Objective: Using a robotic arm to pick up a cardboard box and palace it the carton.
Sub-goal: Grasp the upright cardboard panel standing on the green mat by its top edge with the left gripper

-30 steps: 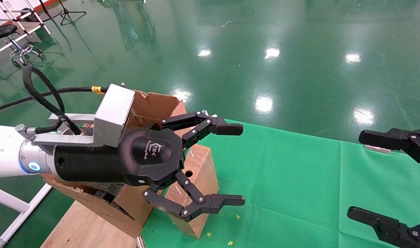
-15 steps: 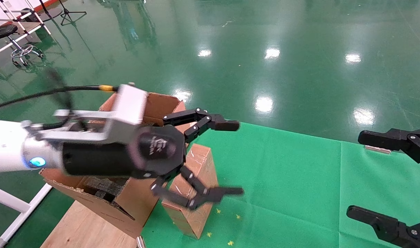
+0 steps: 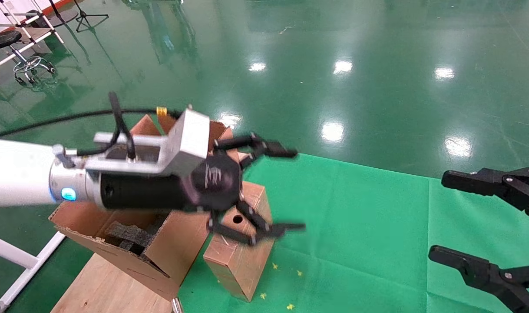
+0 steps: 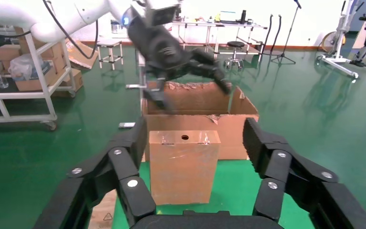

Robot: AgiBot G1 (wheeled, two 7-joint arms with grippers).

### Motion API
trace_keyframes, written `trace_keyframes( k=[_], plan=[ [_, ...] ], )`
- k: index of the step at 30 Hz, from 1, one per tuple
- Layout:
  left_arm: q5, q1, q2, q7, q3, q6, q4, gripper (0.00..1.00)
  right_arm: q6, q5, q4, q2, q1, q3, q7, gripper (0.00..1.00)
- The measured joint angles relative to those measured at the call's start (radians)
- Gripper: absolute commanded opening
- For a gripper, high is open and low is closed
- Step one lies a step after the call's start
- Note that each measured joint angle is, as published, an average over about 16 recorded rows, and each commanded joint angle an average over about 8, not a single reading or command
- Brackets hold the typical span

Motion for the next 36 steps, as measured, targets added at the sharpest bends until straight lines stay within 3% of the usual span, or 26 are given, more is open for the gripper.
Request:
trace_keyframes(
  k=[8,14,21,28,36],
  plan=[
    [0.239,-0.127,0.032,-0.191,0.078,-0.079,-0.002,1.0,0.0,0.0,0.0,0.0,0.0,0.0,0.0,0.0],
    [0.412,-0.248,0.063,-0.457,0.162,-0.043,0.001,1.0,0.0,0.0,0.0,0.0,0.0,0.0,0.0,0.0],
    [0.58,-0.381,0.097,-0.796,0.26,0.093,-0.002,1.0,0.0,0.0,0.0,0.0,0.0,0.0,0.0,0.0],
    [0.655,-0.462,0.125,-1.033,0.332,0.203,-0.009,1.0,0.0,0.0,0.0,0.0,0.0,0.0,0.0,0.0],
    [0.636,-0.47,0.137,-1.121,0.383,0.228,-0.011,1.0,0.0,0.0,0.0,0.0,0.0,0.0,0.0,0.0]
  ],
)
